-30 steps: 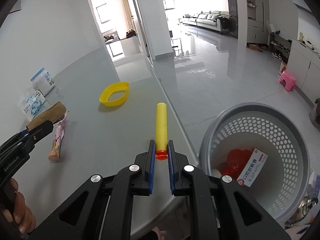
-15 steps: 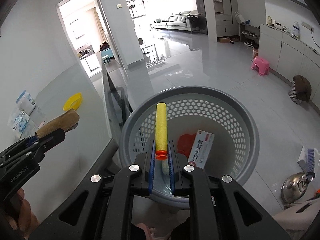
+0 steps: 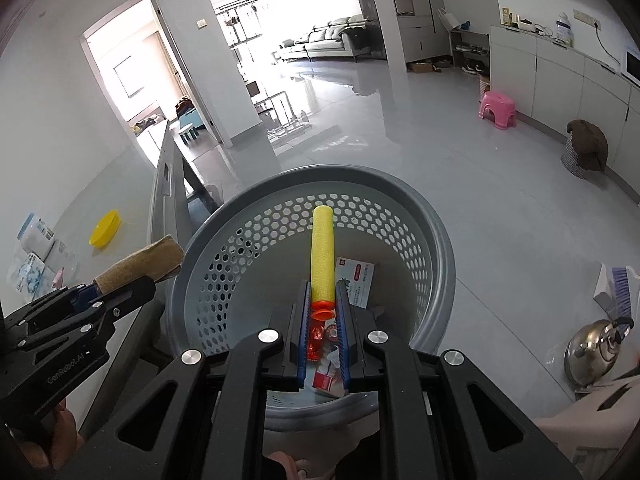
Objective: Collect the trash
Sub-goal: 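Lower the dart and wrapper into the grey basket and open both tools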
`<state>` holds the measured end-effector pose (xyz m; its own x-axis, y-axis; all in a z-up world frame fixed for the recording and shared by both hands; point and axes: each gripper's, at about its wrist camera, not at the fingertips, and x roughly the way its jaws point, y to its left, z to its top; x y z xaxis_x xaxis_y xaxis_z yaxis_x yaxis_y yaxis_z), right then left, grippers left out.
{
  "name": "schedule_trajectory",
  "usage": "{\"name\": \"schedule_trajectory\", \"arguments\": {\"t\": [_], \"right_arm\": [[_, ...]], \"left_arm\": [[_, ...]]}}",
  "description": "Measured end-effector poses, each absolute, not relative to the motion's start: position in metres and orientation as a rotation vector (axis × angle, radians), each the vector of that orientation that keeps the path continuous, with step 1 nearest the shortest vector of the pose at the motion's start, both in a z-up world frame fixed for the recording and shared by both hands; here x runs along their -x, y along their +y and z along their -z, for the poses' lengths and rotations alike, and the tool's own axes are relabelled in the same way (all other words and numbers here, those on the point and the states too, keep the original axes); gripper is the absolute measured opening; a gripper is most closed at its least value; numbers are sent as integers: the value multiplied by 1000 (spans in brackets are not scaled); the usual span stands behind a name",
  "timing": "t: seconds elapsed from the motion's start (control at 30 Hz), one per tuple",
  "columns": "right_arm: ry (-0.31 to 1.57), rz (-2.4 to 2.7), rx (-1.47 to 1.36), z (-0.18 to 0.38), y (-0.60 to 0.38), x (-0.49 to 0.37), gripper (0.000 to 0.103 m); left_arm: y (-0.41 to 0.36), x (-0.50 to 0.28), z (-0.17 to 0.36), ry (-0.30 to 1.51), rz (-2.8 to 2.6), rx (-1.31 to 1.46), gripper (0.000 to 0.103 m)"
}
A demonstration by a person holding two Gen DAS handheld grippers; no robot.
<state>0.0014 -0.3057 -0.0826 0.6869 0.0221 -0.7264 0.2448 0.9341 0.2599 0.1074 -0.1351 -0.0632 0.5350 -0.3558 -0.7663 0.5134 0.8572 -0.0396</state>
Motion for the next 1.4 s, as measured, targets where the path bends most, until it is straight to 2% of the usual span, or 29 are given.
{"name": "schedule_trajectory", "arguments": {"t": [0.73,0.9,0.97,1.0,1.03,1.07,1.1,1.4], "right_arm": [[852,106,-398,106,-318,-19,12],[841,112,-406,106,-320,-16,12],[838,114,-405,106,-321,-15,18],[835,116,-404,106,-321,-14,30],[829,119,-405,106,-321,-12,44],[817,122,-406,105,-321,-10,50],[804,125,-408,103,-321,-8,54],[797,118,-415,98,-320,-5,55]], "left_arm": [[-160,-118,80,934,532,-213,27],[-161,-118,80,935,537,-209,30],[-159,-118,77,931,537,-212,40],[-158,-117,77,928,536,-211,45],[-157,-116,75,919,532,-207,58],[-155,-117,73,910,527,-202,65],[-154,-116,72,902,525,-197,66],[-148,-112,70,905,515,-193,66]]}}
